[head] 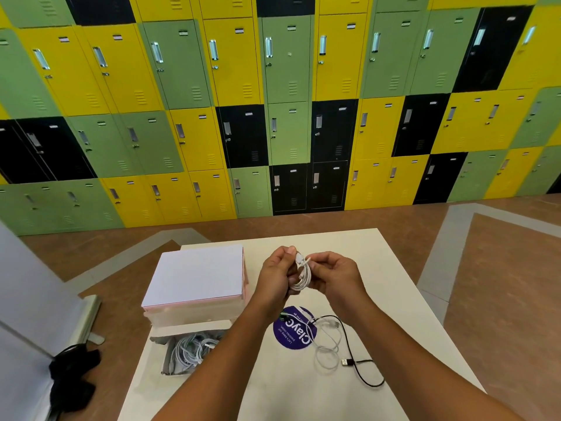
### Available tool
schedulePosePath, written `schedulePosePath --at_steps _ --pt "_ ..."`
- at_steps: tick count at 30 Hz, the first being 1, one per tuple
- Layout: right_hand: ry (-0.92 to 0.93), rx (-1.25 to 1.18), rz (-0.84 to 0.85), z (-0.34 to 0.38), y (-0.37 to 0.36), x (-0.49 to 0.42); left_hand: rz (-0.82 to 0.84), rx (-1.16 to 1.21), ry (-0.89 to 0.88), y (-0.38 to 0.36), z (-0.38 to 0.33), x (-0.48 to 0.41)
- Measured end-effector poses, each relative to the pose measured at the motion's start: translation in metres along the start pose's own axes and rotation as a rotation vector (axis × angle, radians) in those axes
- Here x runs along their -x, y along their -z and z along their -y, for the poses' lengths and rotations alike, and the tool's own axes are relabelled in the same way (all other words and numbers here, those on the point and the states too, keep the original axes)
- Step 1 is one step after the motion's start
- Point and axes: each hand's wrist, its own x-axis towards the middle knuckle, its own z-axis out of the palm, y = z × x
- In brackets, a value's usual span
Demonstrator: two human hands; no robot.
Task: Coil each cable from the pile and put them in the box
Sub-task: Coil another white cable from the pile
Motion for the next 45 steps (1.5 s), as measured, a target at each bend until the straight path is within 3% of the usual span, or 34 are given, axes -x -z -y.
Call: schedulePosePath --at_steps 8,12,17,21,26,28,32,35,40,45 --pt "-0.012 0.233 0.053 0.006 0.008 0.002 -0.113 -0.130 -0.079 -0.007 0.016 -0.002" --pt "-0.041 0.237 0.086 0.007 0.009 0.005 -0.199 -0.158 -0.109 -0.012 0.018 -0.005" --pt "-0.007 0.296 0.155 0.001 0.005 0.006 -0.195 -0.103 -0.101 -0.014 0.017 -0.006" --pt "0.063 0.478 0.079 -0.003 0.002 0.004 -0.200 -0.121 -0.100 -0.014 0.018 -0.008" --pt "0.084 0.521 0.111 0.000 0.006 0.004 -0.278 -0.162 -0.135 -0.010 0.016 -0.011" --pt "0.056 0.629 0.085 -0.003 0.011 0.005 -0.352 -0.048 -0.120 -0.001 0.008 -0.015" --pt "-0.072 0.402 0.023 -0.012 0.024 0.011 -0.442 0.018 -0.229 0.029 -0.029 -0.035" --pt "-0.018 0.288 0.020 -0.004 0.016 0.006 -0.416 -0.024 -0.284 0.032 -0.042 -0.037" --pt "0.110 0.291 0.063 0.015 -0.017 0.000 -0.340 -0.065 -0.233 0.011 -0.021 -0.030" --pt "0.128 0.231 -0.050 0.015 -0.024 -0.002 -0.335 -0.061 -0.199 -0.006 -0.013 -0.027"
